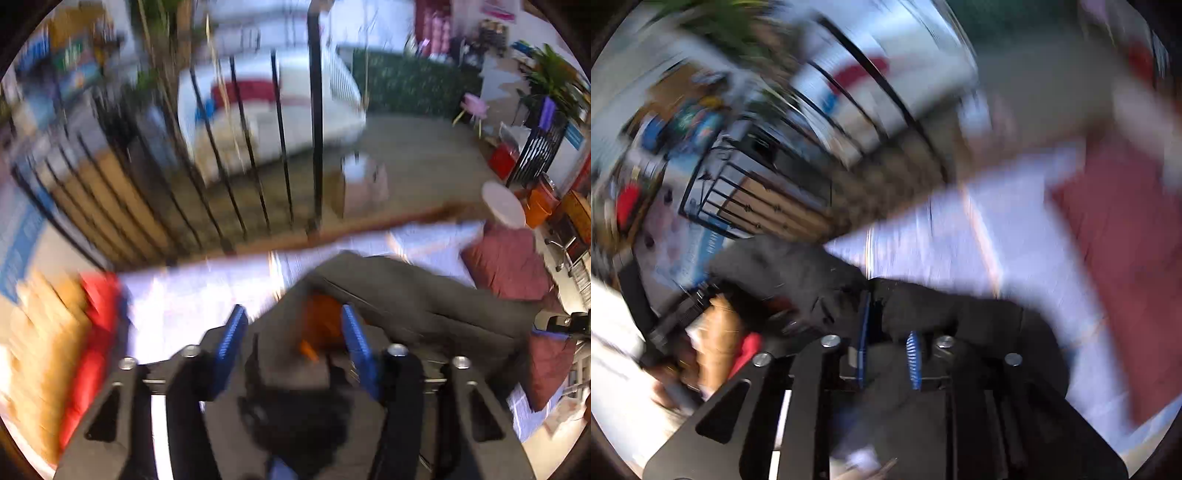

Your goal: Fold large clothes

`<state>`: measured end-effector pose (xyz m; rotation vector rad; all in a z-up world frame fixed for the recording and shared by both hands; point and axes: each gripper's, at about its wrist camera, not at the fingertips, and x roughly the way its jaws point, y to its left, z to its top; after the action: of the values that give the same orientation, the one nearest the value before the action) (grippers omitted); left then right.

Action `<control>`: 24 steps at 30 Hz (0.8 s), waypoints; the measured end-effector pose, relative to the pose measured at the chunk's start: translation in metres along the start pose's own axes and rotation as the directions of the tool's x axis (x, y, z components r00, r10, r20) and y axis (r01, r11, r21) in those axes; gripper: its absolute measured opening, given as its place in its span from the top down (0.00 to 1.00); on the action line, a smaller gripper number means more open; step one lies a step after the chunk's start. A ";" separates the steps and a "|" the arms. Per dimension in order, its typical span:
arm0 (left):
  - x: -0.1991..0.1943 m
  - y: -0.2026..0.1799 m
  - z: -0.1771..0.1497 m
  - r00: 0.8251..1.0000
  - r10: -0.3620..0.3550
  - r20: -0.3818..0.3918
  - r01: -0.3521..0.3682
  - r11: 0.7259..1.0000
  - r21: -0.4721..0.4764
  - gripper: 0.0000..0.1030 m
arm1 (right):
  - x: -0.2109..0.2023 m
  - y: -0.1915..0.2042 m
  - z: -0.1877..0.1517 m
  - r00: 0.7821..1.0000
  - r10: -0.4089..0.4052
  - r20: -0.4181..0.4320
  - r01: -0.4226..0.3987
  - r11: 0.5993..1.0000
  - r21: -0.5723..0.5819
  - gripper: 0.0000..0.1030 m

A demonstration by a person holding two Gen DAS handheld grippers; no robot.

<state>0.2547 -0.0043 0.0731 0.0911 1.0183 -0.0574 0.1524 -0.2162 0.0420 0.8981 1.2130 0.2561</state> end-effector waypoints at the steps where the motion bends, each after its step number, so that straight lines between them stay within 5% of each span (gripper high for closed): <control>1: 0.016 0.002 -0.014 0.999 -0.012 -0.035 0.012 1.000 -0.016 0.29 | 0.012 -0.027 -0.006 1.000 0.028 -0.005 -0.027 0.995 0.098 0.39; 2: 0.034 0.008 -0.030 0.997 -0.014 -0.076 0.011 0.999 -0.035 0.27 | 0.024 -0.052 -0.017 0.999 0.037 0.000 -0.037 0.985 0.171 0.23; 7: 0.048 0.043 -0.075 0.989 -0.039 -0.140 0.023 0.993 -0.113 0.16 | 0.037 -0.098 -0.052 0.997 -0.068 -0.026 0.073 0.959 0.272 0.23; 9: 0.047 0.061 -0.096 0.991 -0.023 -0.132 0.007 0.993 -0.117 0.12 | 0.038 -0.108 -0.058 0.991 -0.133 -0.029 0.136 0.967 0.215 0.23; 13: 0.037 0.099 -0.140 0.984 0.097 -0.150 -0.113 0.988 -0.105 0.08 | 0.017 -0.096 -0.068 0.932 -0.358 0.051 0.359 0.933 -0.003 0.23; 17: 0.034 0.148 -0.202 0.943 0.229 -0.241 -0.266 0.954 -0.137 0.07 | 0.006 -0.120 -0.089 0.890 -0.453 0.050 0.455 0.885 -0.095 0.22; 20: 0.038 0.171 -0.254 0.906 0.233 -0.353 -0.319 0.924 -0.210 0.07 | 0.019 -0.121 -0.112 0.871 -0.491 0.007 0.487 0.862 -0.141 0.22; 24: 0.039 0.181 -0.303 0.881 0.188 -0.433 -0.336 0.894 -0.296 0.07 | 0.057 -0.104 -0.147 0.831 -0.556 -0.029 0.523 0.797 -0.302 0.22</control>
<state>0.0344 0.2070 -0.1090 -0.1019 1.3975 0.4213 0.0141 -0.1806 -0.0818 0.2602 1.4487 0.0126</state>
